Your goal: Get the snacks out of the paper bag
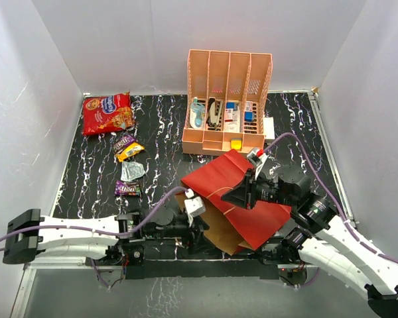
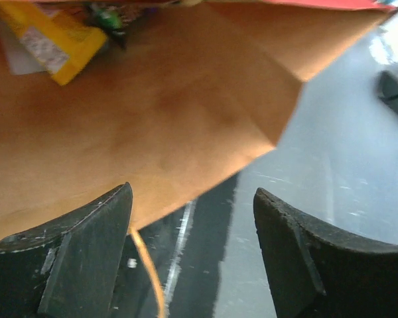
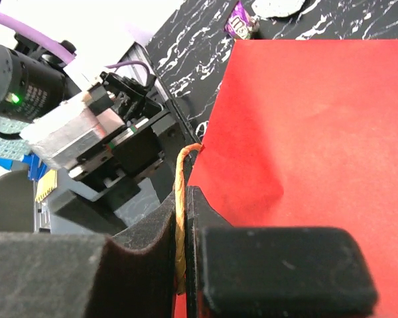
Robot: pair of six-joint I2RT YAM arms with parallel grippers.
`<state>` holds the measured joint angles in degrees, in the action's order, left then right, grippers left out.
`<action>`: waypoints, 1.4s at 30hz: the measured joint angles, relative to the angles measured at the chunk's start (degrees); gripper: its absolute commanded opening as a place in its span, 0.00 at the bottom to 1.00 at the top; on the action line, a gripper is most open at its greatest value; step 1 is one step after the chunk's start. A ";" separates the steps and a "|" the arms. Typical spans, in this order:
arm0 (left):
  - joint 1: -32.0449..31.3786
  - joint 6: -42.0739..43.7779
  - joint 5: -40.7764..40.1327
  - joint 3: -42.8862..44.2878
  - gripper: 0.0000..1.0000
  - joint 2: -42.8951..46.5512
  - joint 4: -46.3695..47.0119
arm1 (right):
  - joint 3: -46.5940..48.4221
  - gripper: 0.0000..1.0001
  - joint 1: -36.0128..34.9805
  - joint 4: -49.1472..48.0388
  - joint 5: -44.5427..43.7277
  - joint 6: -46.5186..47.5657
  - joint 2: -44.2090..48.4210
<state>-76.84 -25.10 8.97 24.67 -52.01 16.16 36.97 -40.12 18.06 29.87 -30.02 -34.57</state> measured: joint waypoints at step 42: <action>-3.08 14.95 -34.38 13.11 0.83 -61.59 56.92 | 0.02 0.08 0.00 -6.21 -5.90 -4.09 7.21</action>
<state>-79.92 -10.15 -25.41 37.78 -113.60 73.08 36.99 -40.12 11.86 23.97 -34.11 -27.35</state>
